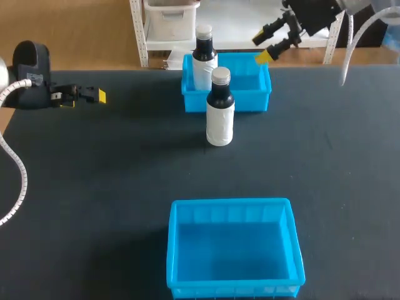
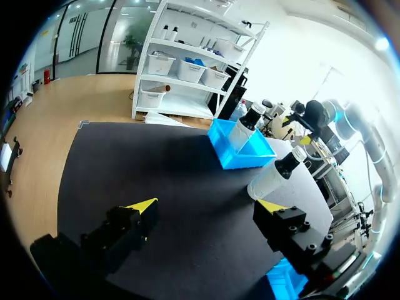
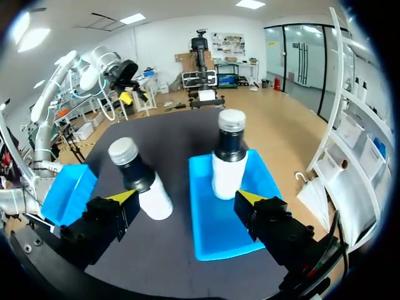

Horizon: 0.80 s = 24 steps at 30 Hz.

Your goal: Pick up the bottle, and place it in the far bin if it is heavy, or in the near bin if it is light.

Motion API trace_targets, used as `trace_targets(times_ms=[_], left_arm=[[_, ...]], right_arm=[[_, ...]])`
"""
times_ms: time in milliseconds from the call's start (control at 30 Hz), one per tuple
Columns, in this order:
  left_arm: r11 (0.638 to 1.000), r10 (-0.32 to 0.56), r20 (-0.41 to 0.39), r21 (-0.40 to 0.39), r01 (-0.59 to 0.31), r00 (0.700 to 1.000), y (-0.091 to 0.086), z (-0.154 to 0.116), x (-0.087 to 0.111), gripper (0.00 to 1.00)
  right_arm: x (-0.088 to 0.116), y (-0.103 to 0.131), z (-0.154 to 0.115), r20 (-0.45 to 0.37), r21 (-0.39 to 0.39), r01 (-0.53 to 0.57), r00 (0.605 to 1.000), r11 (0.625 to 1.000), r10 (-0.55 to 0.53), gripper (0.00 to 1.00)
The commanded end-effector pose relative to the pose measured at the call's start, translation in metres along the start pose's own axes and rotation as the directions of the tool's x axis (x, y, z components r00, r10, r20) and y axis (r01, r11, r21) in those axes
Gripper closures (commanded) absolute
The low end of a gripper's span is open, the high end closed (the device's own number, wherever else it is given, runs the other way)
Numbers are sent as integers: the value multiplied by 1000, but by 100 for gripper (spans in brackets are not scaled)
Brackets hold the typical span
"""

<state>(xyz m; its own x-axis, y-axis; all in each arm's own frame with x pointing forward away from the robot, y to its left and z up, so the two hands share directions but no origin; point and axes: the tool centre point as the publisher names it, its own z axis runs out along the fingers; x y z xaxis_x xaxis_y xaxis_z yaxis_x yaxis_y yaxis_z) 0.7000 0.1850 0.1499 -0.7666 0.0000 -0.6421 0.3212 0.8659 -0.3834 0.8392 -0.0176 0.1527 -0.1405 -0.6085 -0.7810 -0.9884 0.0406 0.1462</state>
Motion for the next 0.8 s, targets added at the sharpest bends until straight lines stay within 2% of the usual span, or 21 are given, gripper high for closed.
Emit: trace_targets(times_ms=[33,333,800], left_arm=[[1000,0,0,0,0,1000,0,0,0,0],[1000,0,0,0,0,1000,0,0,0,0],[1000,0,0,0,0,1000,0,0,0,0]], right_arm=[[3,54,14,12,192,6,1000,981,-9,0],[3,77,59,38,119,8,999,993,-12,0],[-12,86,91,87,58,16,996,998,-21,0]])
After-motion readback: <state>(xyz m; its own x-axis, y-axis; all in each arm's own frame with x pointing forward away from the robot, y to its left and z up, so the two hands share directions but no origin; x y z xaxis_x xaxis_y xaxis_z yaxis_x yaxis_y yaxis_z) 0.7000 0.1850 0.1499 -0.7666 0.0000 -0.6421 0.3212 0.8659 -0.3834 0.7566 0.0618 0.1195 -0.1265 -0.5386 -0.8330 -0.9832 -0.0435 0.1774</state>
